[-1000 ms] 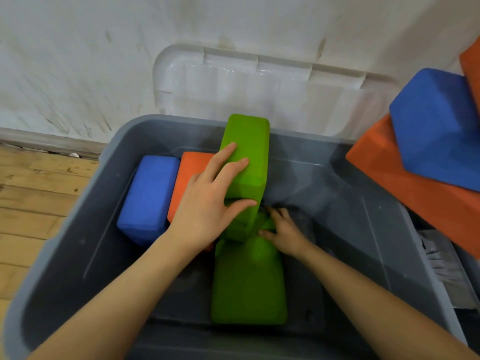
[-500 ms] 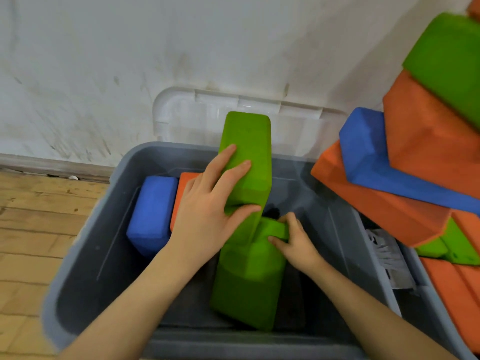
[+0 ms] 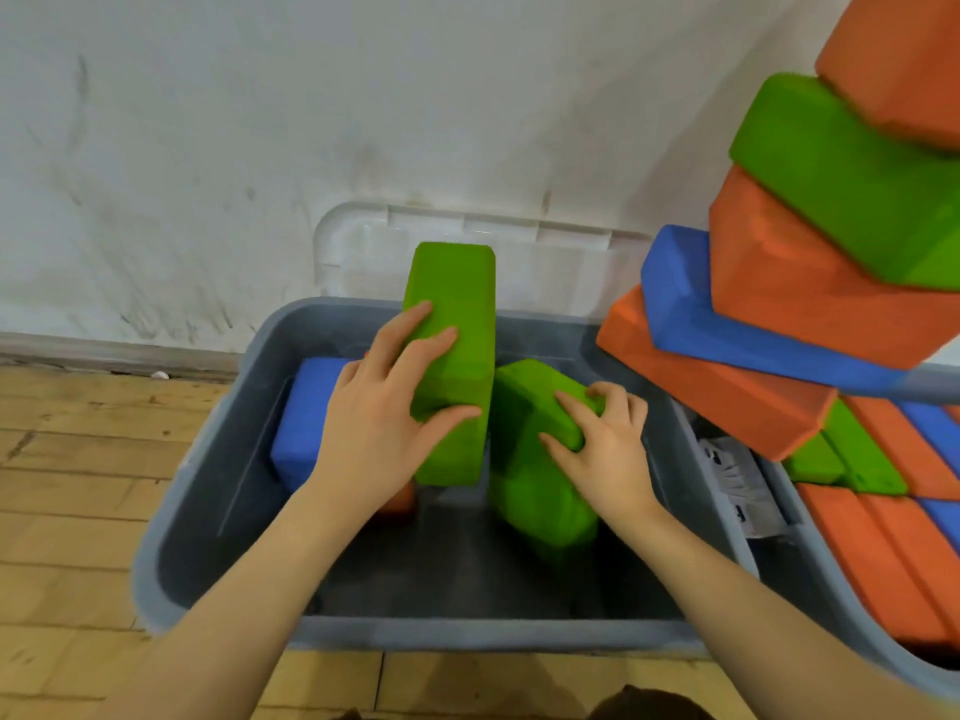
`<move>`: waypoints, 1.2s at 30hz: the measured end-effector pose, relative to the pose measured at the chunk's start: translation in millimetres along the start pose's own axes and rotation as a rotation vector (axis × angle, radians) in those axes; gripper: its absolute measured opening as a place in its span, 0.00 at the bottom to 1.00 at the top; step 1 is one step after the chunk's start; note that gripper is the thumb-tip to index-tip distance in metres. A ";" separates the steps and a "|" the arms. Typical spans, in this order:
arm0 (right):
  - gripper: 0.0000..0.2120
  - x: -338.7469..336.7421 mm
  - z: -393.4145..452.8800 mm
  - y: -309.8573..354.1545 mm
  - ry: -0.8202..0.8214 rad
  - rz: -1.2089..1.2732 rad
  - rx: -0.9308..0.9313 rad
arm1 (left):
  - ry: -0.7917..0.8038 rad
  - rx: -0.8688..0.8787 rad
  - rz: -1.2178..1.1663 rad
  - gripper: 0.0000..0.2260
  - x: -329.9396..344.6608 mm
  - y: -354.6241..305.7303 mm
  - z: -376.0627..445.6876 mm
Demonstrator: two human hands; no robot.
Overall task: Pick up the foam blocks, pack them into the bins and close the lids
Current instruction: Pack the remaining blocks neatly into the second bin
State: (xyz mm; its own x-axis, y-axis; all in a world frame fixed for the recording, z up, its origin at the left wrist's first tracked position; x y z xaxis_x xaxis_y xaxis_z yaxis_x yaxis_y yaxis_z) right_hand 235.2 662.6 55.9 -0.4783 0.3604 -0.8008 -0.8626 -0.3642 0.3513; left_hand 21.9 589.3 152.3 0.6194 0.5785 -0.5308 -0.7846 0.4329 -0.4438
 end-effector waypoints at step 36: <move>0.37 44.9 -17.2 -13.5 0.467 0.204 0.036 | 0.840 0.097 0.396 0.35 139.1 32.8 -70.0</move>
State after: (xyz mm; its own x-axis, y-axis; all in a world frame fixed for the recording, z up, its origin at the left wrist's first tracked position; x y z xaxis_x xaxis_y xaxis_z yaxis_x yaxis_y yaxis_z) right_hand 228.2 668.9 6.9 -0.5197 -0.1396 -0.8429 -0.7687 -0.3542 0.5326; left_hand 84.2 635.6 13.4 0.0934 0.0229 -0.9954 -0.9182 0.3885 -0.0773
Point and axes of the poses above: each hand's wrist, its own z-axis towards the middle knuckle, its own x-axis out of the palm, y = z × x, the point moved 8 cm from there along z, towards the middle knuckle, and after that the axes turned 4 degrees about -y, right-handed, at the moved point
